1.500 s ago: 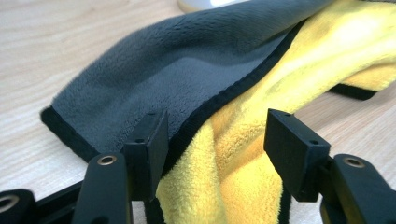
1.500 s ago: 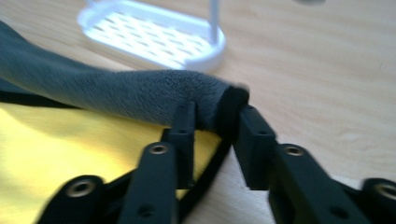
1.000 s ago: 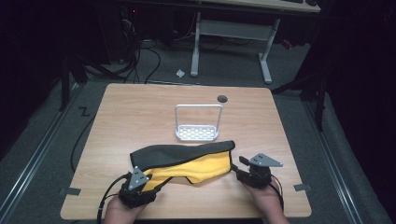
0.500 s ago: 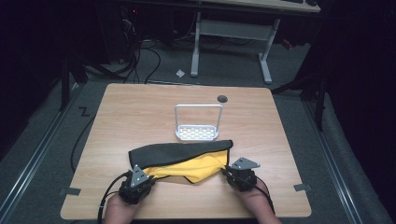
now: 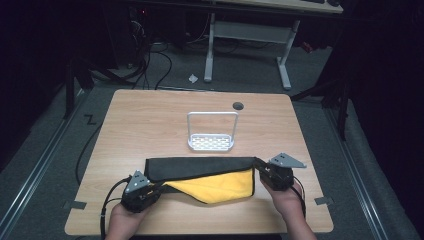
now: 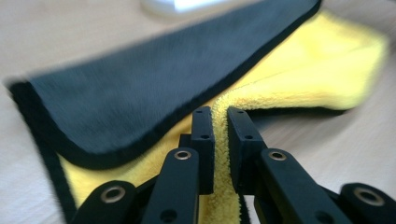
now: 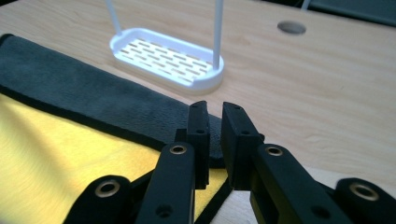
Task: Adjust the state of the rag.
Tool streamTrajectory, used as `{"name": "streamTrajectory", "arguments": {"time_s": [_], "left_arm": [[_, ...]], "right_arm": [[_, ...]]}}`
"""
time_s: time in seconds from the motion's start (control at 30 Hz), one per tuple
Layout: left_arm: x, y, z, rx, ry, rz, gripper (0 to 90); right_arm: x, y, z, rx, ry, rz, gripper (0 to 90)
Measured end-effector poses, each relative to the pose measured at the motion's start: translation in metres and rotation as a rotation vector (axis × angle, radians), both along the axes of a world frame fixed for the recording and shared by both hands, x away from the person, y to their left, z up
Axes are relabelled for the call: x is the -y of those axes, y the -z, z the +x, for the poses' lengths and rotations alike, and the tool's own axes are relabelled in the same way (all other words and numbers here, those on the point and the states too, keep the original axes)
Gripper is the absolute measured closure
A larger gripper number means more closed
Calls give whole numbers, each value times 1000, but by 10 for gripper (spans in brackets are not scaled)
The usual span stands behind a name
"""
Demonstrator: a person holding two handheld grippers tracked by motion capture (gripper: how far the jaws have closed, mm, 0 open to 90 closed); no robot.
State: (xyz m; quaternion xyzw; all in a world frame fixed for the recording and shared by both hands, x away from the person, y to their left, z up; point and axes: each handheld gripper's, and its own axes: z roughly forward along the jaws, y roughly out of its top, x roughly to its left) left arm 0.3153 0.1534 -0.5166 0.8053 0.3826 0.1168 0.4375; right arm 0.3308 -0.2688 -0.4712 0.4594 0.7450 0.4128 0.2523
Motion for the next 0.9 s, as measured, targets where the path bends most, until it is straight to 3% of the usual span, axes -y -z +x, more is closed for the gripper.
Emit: {"name": "streamTrajectory", "arguments": {"time_s": [0.07, 0.17, 0.33, 0.5, 0.6, 0.63, 0.67, 0.73, 0.8, 0.9], "left_arm": [[5, 4, 5, -4, -4, 24, 818], [7, 3, 7, 9, -14, 17, 814], [6, 4, 5, 16, -11, 30, 793], [3, 5, 5, 16, -11, 39, 785], [2, 6, 6, 8, -14, 39, 784], [2, 7, 7, 5, -16, 40, 783], [2, 8, 7, 3, -16, 39, 783], [1, 7, 7, 5, -15, 38, 793], [-1, 4, 3, 8, -11, 21, 804], [-4, -2, -1, 32, -19, 8, 802]], "right_arm": [[-3, 3, -1, -6, -14, 16, 786], [-12, 7, -18, -11, -75, 20, 694], [-19, 27, -43, -97, -141, 3, 513], [-18, 39, -48, -148, -136, -37, 440], [-20, 49, -44, -184, -141, -81, 481], [-21, 51, -43, -196, -143, -85, 543], [-22, 52, -42, -195, -145, -98, 662], [-24, 50, -43, -166, -154, -118, 799], [-26, 40, -46, -120, -147, -118, 821], [-26, 24, -51, -63, -150, -68, 822]]}}
